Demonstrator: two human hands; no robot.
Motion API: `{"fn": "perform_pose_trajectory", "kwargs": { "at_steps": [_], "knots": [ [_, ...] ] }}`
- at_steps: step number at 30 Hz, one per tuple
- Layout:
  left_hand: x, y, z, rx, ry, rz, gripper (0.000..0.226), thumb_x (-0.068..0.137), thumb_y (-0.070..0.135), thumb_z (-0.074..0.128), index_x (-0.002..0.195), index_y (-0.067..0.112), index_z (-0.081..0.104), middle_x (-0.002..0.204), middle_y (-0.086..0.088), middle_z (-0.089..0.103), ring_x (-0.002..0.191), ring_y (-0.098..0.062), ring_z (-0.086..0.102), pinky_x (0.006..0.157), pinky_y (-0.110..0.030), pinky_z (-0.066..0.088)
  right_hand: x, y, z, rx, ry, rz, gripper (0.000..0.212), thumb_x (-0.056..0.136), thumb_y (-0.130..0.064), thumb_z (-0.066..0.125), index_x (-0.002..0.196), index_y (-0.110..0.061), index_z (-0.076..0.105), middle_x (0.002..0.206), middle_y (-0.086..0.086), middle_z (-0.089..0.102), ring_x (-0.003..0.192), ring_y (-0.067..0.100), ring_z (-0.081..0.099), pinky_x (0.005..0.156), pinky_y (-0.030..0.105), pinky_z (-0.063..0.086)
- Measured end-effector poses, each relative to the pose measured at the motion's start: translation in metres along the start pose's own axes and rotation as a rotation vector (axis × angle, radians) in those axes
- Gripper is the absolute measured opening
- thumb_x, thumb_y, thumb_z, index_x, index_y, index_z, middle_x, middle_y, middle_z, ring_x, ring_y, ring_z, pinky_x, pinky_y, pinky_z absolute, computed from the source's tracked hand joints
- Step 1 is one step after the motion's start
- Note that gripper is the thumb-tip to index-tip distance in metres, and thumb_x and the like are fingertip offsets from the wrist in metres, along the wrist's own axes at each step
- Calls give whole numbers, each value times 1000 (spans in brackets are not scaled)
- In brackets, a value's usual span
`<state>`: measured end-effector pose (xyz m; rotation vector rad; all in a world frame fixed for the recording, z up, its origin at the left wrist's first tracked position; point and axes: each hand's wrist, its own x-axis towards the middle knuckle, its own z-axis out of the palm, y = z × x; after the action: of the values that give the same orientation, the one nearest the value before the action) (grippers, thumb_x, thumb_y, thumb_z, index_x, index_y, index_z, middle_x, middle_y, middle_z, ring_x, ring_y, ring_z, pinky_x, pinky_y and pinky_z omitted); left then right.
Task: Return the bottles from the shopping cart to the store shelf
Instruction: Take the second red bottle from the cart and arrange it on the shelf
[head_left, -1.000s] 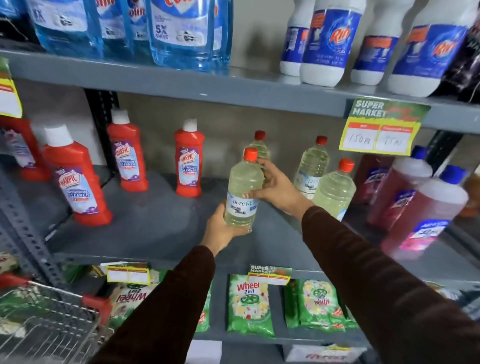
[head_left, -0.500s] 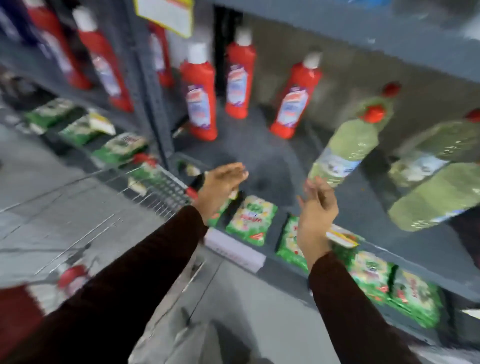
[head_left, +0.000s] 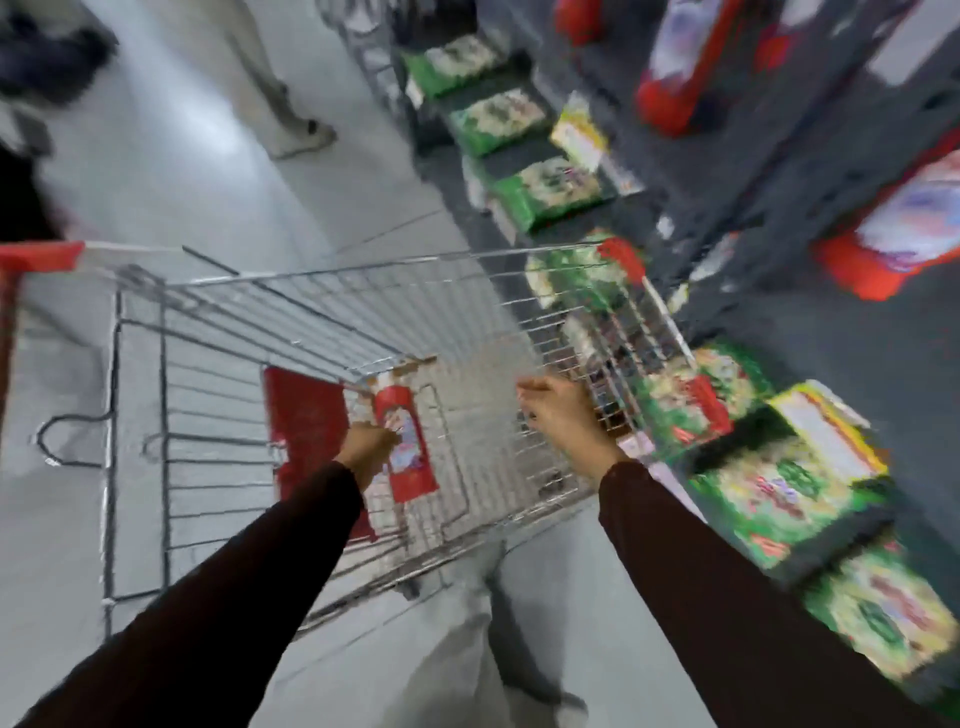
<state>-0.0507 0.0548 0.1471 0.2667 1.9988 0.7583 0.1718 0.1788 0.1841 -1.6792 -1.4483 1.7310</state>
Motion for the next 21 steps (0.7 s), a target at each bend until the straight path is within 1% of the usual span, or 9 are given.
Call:
{"fn": "perform_pose_trajectory", "kwargs": {
  "at_steps": [3, 6, 9, 10, 11, 13, 15, 18, 21],
  "knots": [
    [34, -31, -5, 50, 40, -141, 28, 87, 2, 53, 60, 7, 47, 42, 0, 36, 39, -16, 33, 41, -19, 26, 28, 8, 47, -123, -207, 175, 19, 91, 2, 57, 90, -16, 63, 68, 0, 55, 51, 9, 52, 50, 22, 40],
    [72, -35, -5, 174, 1, -176, 25, 85, 16, 54, 61, 17, 48, 61, 1, 51, 67, -23, 51, 63, -28, 46, 67, 32, 90, -276, -320, 322, 18, 92, -3, 55, 82, -18, 60, 70, 1, 57, 50, 10, 52, 50, 22, 37],
    [110, -17, 2, 301, 52, -110, 22, 85, 11, 54, 65, 3, 52, 72, -15, 56, 81, -24, 56, 55, -31, 44, 93, 64, 119, -402, -363, 394, 15, 90, -8, 57, 80, -18, 60, 78, 4, 60, 50, 10, 57, 47, 17, 43],
    [118, -9, 6, 360, 62, -63, 21, 87, 12, 54, 71, -2, 57, 77, -21, 61, 86, -27, 60, 58, -31, 48, 97, 72, 127, -449, -378, 403, 12, 89, -10, 61, 81, -19, 60, 81, 5, 60, 57, 14, 59, 51, 18, 45],
    [130, -4, 9, 409, 53, -37, 24, 89, 16, 54, 82, -6, 63, 90, -26, 66, 93, -32, 64, 67, -32, 52, 100, 80, 136, -496, -389, 395, 5, 86, -13, 66, 85, -17, 62, 85, 7, 61, 68, 18, 61, 59, 21, 48],
    [150, -1, 16, 503, -22, -8, 30, 92, 20, 52, 101, -5, 65, 110, -28, 67, 104, -40, 64, 84, -40, 52, 108, 96, 158, -576, -360, 366, 20, 79, -16, 76, 94, -5, 68, 93, 11, 67, 86, 25, 64, 74, 29, 51],
    [163, -4, 20, 541, -54, -18, 30, 92, 21, 51, 104, -2, 66, 113, -25, 68, 106, -41, 65, 86, -42, 53, 109, 109, 180, -568, -326, 367, 35, 76, -16, 80, 102, 3, 66, 104, 15, 70, 97, 29, 66, 84, 35, 53],
    [178, -10, 25, 639, -7, -40, 33, 92, 25, 56, 109, -2, 66, 117, -24, 67, 111, -38, 63, 90, -40, 52, 109, 133, 205, -490, -315, 365, 53, 63, -20, 89, 104, 2, 62, 105, 13, 70, 99, 28, 67, 86, 41, 56],
    [191, -19, 28, 487, -31, -120, 29, 87, 17, 63, 105, -5, 66, 110, -24, 69, 105, -35, 67, 90, -40, 56, 114, 160, 217, -433, -299, 385, 65, 54, -24, 92, 107, -3, 61, 107, 8, 69, 103, 30, 67, 88, 47, 56]
  ]
}}
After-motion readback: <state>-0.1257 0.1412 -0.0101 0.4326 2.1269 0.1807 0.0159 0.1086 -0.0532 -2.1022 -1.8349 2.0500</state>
